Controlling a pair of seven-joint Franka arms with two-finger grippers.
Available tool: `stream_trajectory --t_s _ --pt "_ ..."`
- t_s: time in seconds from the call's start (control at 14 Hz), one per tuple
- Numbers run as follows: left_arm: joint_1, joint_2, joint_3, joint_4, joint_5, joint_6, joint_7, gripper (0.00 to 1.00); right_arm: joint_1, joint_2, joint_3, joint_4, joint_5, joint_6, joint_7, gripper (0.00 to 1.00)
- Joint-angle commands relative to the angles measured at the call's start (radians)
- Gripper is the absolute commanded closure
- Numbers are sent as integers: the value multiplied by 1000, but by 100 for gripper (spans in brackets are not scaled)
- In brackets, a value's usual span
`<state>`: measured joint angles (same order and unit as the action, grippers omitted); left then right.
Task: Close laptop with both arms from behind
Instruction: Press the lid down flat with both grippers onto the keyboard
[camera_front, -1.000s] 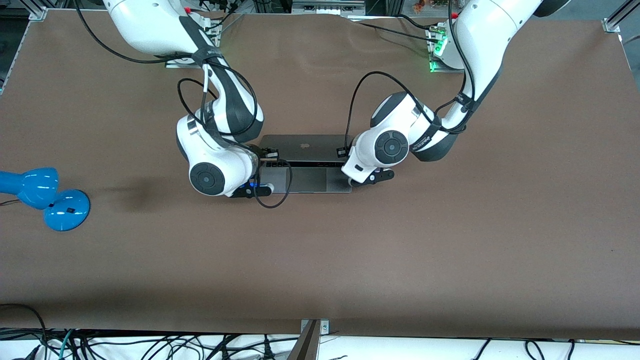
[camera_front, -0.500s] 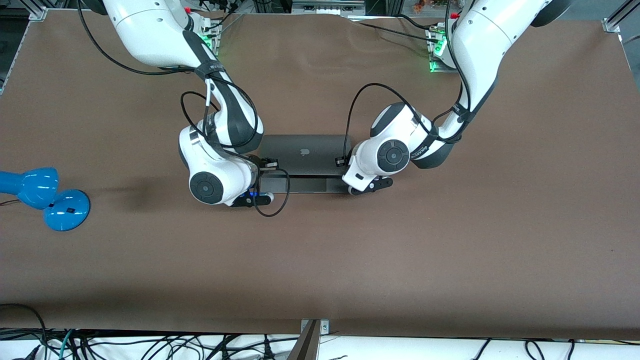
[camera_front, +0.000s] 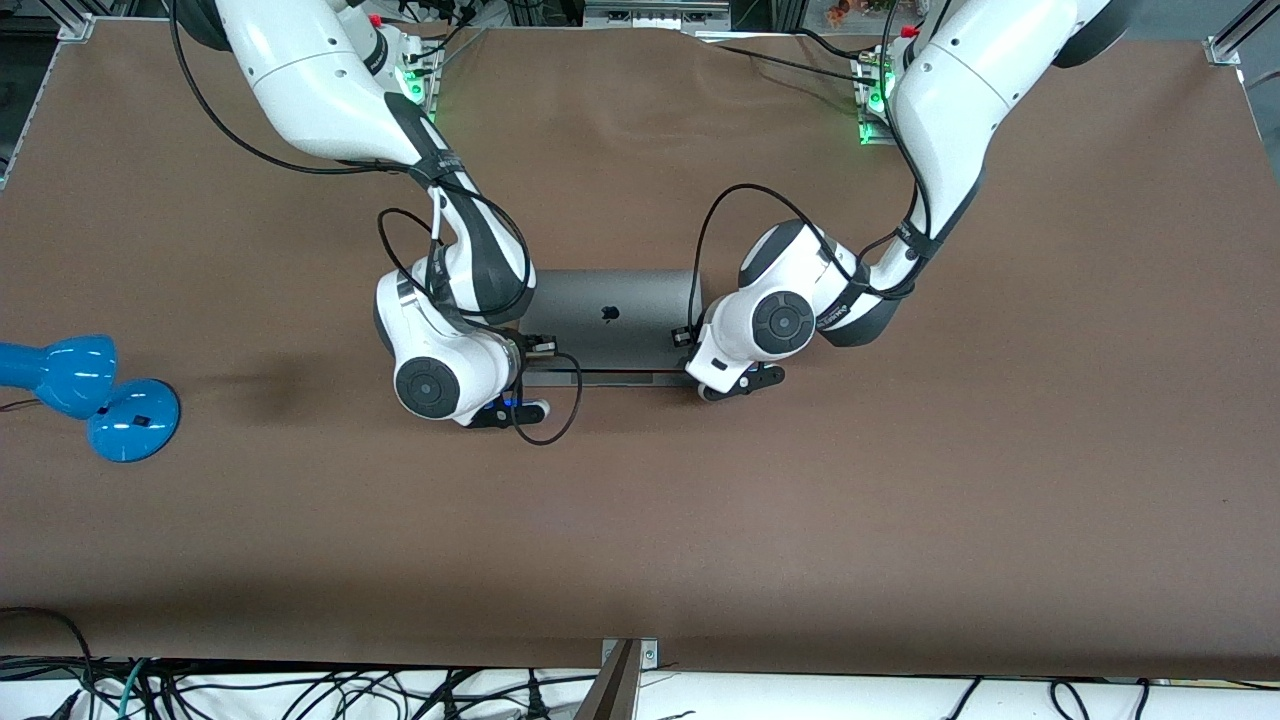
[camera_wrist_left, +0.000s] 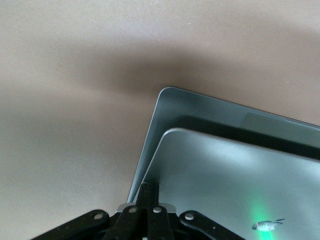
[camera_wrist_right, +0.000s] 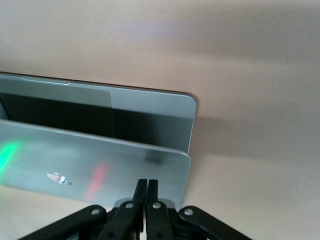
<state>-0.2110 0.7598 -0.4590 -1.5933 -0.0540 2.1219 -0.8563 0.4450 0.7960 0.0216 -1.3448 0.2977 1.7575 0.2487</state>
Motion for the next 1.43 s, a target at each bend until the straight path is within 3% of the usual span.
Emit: stream_trajectory --t_s 0.0,0.43,1.36 --pt "-37 21 28 32 34 7 -13 100 -11 15 1 30 -14 10 -28 94" --pt "-60 46 62 32 42 41 -13 100 -11 57 1 30 -46 71 -54 94" --pt "-64 65 65 32 69 44 -13 100 -2 89 3 30 -63 119 -58 94"
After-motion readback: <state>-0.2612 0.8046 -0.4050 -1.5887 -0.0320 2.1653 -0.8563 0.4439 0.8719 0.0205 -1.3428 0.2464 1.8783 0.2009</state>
